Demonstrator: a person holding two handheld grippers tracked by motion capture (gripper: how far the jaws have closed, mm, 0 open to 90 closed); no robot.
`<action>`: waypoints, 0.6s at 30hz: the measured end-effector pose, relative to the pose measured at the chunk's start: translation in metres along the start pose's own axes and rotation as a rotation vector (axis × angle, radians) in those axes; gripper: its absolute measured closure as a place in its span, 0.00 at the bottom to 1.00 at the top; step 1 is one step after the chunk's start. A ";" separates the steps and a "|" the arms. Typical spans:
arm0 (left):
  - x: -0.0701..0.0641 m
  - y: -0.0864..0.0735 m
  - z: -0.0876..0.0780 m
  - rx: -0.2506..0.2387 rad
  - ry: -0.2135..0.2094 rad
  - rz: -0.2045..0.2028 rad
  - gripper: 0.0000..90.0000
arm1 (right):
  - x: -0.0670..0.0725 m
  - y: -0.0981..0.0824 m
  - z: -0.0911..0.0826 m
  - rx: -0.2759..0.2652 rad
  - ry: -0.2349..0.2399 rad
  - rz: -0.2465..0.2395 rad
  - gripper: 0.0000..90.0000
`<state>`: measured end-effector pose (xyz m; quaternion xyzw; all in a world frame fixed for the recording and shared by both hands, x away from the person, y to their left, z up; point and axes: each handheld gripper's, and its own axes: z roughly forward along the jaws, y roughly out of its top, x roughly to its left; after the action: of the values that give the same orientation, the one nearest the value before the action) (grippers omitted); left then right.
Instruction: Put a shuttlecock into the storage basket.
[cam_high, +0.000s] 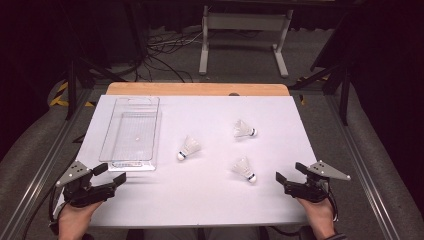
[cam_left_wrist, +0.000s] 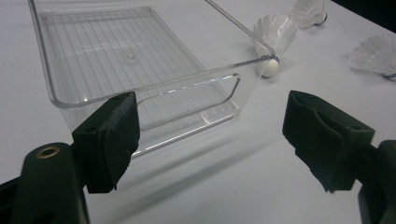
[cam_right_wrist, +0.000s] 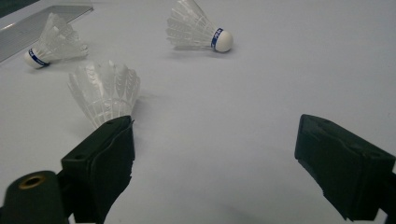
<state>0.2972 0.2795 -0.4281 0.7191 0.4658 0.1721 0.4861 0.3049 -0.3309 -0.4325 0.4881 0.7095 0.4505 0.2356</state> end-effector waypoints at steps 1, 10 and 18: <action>-0.001 0.001 0.000 -0.002 -0.002 -0.001 0.22 | 0.000 0.000 0.000 0.000 0.000 0.000 0.14; -0.011 0.009 0.004 0.003 -0.037 0.025 0.23 | 0.000 0.000 0.000 0.005 0.005 0.003 0.14; -0.020 0.017 0.008 0.003 -0.047 0.046 0.23 | 0.000 0.000 0.001 0.006 0.006 0.003 0.14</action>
<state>0.3015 0.2572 -0.4132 0.7340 0.4381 0.1658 0.4918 0.3057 -0.3309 -0.4331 0.4886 0.7109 0.4500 0.2312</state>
